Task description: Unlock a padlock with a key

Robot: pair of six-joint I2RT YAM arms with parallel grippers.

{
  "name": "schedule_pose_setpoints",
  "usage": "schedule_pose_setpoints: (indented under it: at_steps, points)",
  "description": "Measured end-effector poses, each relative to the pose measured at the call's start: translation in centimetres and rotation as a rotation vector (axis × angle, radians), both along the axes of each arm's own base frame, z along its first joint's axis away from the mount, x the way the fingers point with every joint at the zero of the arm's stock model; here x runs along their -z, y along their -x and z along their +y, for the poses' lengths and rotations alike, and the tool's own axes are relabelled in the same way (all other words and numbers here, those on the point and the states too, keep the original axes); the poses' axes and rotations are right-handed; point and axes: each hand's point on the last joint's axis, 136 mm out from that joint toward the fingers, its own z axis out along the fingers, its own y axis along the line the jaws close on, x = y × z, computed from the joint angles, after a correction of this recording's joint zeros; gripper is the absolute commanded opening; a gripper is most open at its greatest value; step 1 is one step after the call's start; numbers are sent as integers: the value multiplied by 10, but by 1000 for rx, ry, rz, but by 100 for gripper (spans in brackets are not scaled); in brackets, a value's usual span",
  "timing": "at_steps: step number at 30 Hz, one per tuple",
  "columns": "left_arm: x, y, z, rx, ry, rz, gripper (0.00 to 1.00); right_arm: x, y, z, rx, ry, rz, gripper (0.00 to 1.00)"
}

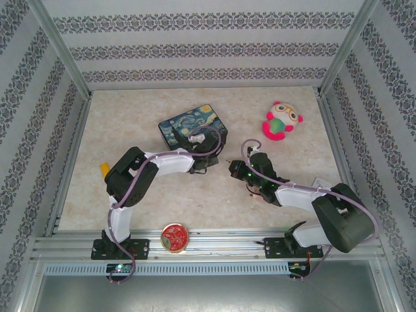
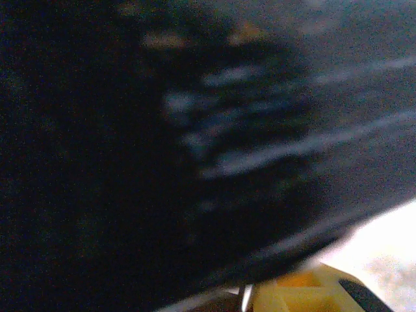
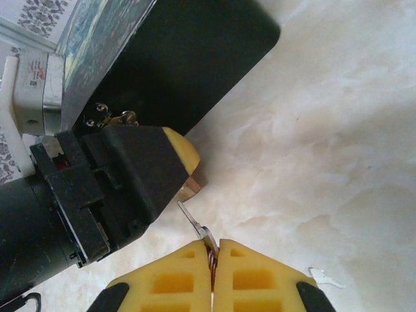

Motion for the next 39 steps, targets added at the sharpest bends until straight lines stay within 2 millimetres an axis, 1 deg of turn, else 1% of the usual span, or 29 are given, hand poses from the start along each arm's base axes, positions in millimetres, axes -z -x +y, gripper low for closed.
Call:
schedule_pose_setpoints:
  at_steps: [4, 6, 9, 14, 19, 22, 26, 33, 39]
  points:
    - [-3, 3, -10, -26, 101, 15, 4, 1, 0, 4, -5, -9, -3, 0]
    - [-4, 4, -14, -41, 145, 18, 0, 4, -1, 5, -4, -10, 0, 0]
    - [-6, 5, -16, -55, 187, 15, 2, 11, 0, 9, -4, -16, 19, 0]
    - [-7, 6, -15, -67, 213, 3, 0, 26, 0, 14, -3, -21, 47, 0]
    - [-7, 6, -15, -78, 233, -5, 2, 41, 1, 19, -7, -26, 74, 0]
    - [-7, 5, -16, -85, 244, -7, 4, 46, 1, 23, -8, -37, 80, 0]
    - [-7, 5, -17, -88, 251, -6, 4, 49, -1, 24, -5, -49, 82, 0]
    - [-8, 5, -18, -89, 257, -8, 6, 45, -5, 26, 4, -71, 62, 0]
    - [-9, 4, -19, -87, 268, -7, 5, 49, -6, 28, 8, -69, 57, 0]
